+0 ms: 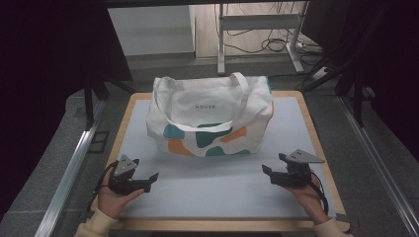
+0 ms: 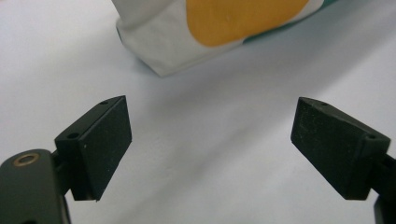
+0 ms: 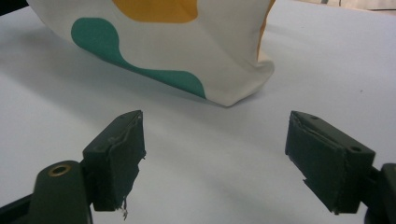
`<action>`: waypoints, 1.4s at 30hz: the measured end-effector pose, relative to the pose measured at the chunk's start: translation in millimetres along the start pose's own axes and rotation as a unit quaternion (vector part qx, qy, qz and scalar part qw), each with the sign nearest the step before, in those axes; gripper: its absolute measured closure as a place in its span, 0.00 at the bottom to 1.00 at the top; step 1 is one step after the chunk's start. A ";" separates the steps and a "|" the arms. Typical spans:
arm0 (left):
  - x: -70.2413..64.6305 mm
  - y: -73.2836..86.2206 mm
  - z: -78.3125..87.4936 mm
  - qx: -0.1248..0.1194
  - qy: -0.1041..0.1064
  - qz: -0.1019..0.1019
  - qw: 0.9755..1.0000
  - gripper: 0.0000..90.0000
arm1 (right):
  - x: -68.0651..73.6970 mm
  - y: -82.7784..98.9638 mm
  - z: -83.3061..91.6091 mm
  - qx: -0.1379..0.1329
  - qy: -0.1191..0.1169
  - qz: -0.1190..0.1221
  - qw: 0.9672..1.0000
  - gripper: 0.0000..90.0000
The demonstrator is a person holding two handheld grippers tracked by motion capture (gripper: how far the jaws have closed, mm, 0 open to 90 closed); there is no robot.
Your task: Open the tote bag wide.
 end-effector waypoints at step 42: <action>-0.7 -21.8 25.6 -0.059 0.006 0.017 0.998 0.21 | 2.0 -19.9 13.0 -0.018 -0.021 -0.018 0.999 0.28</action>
Point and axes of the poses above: each handheld gripper's, and its own axes: z roughly backward along the jaws, y roughly out of its underside, x roughly to its left, the point moved 9 cm from there along -z, roughly forward along the jaws, and after that the axes turned 4 degrees about z, right-handed, at the moved point
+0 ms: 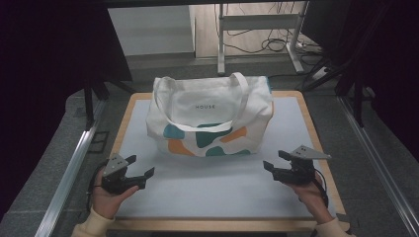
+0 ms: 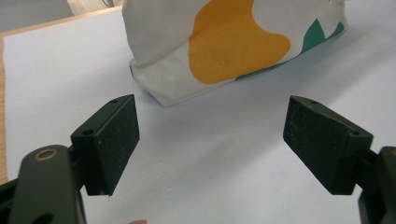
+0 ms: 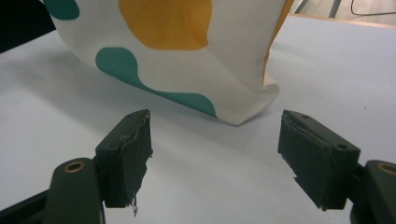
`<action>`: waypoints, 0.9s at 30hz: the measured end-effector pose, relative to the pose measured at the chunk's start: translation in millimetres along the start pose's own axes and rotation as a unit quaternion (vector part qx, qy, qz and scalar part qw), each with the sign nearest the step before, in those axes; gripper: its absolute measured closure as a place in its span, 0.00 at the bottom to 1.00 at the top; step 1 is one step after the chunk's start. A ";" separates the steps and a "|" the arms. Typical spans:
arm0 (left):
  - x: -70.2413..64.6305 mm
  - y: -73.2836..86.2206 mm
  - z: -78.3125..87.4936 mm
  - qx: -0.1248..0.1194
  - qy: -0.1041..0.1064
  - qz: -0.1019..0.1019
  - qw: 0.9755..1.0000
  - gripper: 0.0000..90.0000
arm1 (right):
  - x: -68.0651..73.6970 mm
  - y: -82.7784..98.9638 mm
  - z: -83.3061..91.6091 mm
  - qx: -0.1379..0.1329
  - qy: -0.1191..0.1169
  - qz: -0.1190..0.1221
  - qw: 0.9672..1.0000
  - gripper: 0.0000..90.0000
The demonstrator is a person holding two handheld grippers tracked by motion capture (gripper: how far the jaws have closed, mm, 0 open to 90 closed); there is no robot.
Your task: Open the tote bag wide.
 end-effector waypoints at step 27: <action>5.0 -67.6 8.2 -0.028 0.024 0.007 0.999 0.22 | -13.7 -73.6 10.8 -0.041 0.012 0.021 0.999 0.33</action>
Point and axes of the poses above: each handheld gripper's, and its own axes: z roughly backward along the jaws, y roughly out of its underside, x roughly to its left, the point moved 9 cm from there along -z, roughly forward along the jaws, and after that the axes turned 4 degrees about z, right-handed, at the moved point
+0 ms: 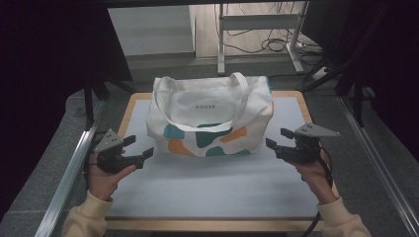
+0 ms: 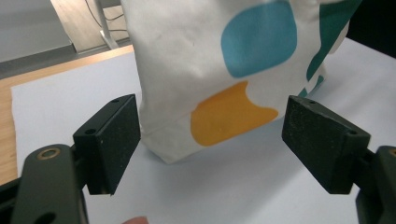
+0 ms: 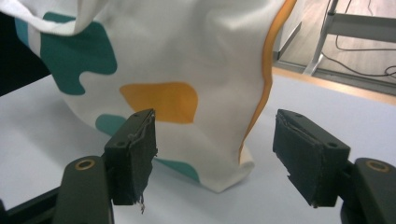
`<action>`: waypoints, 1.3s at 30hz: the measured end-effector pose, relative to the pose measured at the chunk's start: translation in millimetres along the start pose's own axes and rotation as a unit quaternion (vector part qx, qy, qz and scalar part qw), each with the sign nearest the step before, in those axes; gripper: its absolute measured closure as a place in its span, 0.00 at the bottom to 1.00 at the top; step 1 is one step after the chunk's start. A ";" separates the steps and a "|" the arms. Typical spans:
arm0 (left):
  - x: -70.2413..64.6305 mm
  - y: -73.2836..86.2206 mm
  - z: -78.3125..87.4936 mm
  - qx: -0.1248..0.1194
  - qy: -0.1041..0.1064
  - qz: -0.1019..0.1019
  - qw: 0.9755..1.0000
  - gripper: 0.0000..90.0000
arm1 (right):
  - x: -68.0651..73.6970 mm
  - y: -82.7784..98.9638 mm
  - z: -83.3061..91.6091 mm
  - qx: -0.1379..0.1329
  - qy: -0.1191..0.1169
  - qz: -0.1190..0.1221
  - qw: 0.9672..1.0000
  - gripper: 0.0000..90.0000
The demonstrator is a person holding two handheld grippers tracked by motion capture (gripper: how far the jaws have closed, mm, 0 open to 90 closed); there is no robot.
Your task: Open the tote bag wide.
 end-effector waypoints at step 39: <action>43.8 -69.9 -34.6 0.001 -0.005 0.025 1.000 0.32 | -29.0 -64.5 -32.8 -0.002 0.006 -0.006 1.000 0.35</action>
Point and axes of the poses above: each handheld gripper's, and its own axes: z roughly backward along the jaws, y roughly out of its underside, x roughly to its left, the point moved 9 cm from there along -z, roughly forward along the jaws, and after that the axes turned 4 degrees about z, right-handed, at the moved point
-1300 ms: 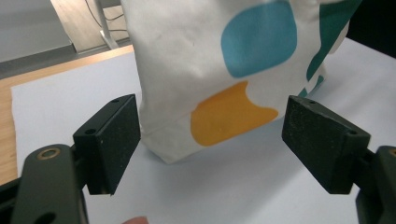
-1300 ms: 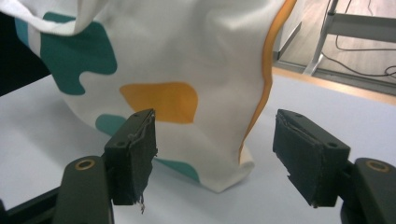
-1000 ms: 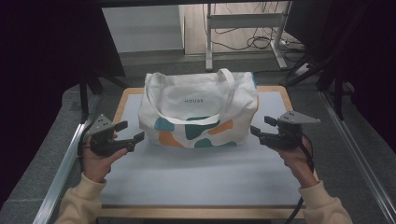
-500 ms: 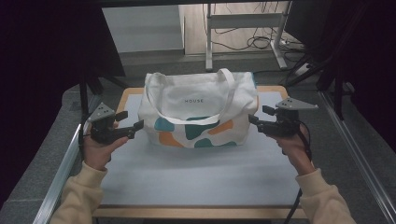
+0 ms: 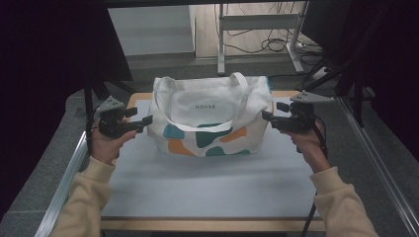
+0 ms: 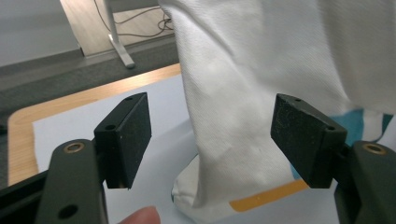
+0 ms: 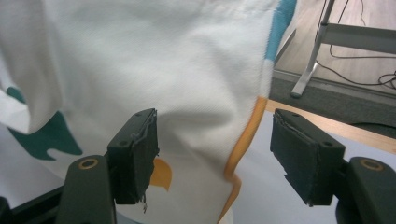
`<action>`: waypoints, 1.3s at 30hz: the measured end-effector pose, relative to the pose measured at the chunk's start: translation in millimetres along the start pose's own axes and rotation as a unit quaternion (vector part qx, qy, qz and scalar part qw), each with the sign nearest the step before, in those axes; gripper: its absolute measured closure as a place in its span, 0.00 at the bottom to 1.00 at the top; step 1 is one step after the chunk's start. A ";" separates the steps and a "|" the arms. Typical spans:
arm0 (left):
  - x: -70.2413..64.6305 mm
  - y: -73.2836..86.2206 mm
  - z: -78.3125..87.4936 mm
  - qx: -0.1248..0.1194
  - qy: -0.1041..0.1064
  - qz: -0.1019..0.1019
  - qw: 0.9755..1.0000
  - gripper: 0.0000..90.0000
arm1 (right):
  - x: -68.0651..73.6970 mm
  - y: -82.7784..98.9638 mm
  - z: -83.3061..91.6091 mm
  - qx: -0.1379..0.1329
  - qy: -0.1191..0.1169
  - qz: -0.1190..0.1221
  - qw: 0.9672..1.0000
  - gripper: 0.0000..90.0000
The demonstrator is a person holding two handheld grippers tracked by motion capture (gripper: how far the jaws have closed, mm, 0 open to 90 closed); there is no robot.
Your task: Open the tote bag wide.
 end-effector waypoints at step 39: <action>-5.6 11.0 -41.2 0.046 0.061 0.000 0.997 0.45 | -12.9 -6.2 -23.4 0.009 -0.074 -0.035 0.997 0.50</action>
Point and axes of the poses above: each handheld gripper's, and its own axes: z roughly backward along the jaws, y roughly out of its underside, x roughly to its left, the point moved 9 cm from there along -z, roughly forward along the jaws, and after that the axes turned 4 degrees about z, right-handed, at the moved point
